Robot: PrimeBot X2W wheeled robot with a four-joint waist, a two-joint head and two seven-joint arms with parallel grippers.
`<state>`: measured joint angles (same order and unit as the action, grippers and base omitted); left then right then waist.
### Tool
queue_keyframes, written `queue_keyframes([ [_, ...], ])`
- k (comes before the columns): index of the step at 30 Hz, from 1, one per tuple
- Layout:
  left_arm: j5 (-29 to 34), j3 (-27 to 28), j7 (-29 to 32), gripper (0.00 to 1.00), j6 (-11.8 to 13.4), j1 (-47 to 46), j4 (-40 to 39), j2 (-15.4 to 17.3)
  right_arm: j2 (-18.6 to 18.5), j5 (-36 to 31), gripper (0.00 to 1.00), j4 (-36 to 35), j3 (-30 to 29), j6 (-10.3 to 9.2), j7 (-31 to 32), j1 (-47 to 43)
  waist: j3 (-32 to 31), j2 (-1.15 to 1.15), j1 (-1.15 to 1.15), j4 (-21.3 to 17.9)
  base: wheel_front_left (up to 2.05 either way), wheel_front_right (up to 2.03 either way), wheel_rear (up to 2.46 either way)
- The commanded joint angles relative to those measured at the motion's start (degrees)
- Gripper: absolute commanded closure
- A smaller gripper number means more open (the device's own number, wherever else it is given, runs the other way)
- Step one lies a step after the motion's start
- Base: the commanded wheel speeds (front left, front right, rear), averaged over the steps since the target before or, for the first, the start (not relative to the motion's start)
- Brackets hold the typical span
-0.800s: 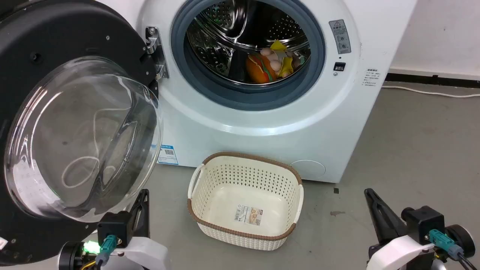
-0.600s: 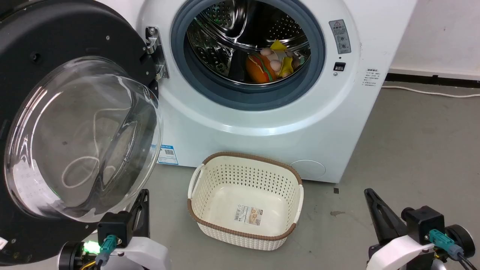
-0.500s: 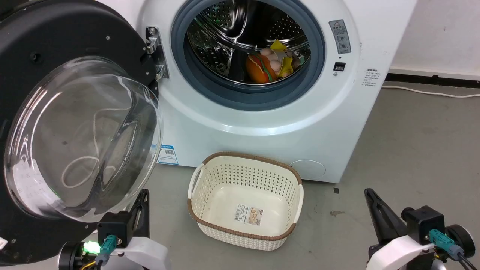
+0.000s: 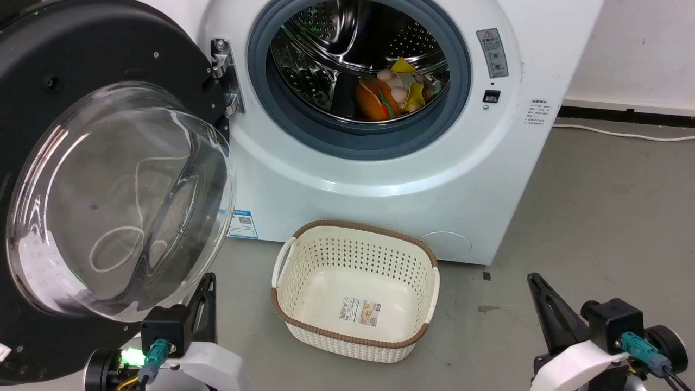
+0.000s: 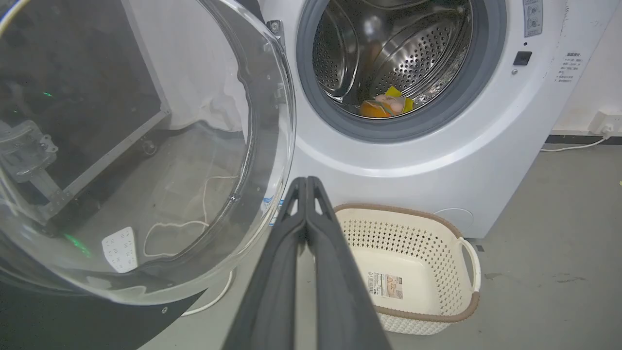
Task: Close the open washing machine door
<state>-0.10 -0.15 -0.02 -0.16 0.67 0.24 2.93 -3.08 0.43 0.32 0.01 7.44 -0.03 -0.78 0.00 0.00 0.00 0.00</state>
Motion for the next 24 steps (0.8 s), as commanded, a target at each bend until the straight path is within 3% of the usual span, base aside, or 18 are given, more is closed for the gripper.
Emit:
queue_keyframes([
  [1,0.10,0.15,0.02,1.00,0.16,-0.67,-0.24,-0.05,0.20,-0.43,1.00,-0.32,-0.01,0.05,0.03,0.78,0.00,0.00,0.00,0.00,0.00,0.00,0.00],
  [24,0.10,0.15,0.02,1.00,0.16,-0.67,-0.24,-0.05,0.20,-0.43,1.00,-0.32,-0.01,0.05,0.03,0.78,0.00,0.00,0.00,0.00,0.00,0.00,0.00],
])
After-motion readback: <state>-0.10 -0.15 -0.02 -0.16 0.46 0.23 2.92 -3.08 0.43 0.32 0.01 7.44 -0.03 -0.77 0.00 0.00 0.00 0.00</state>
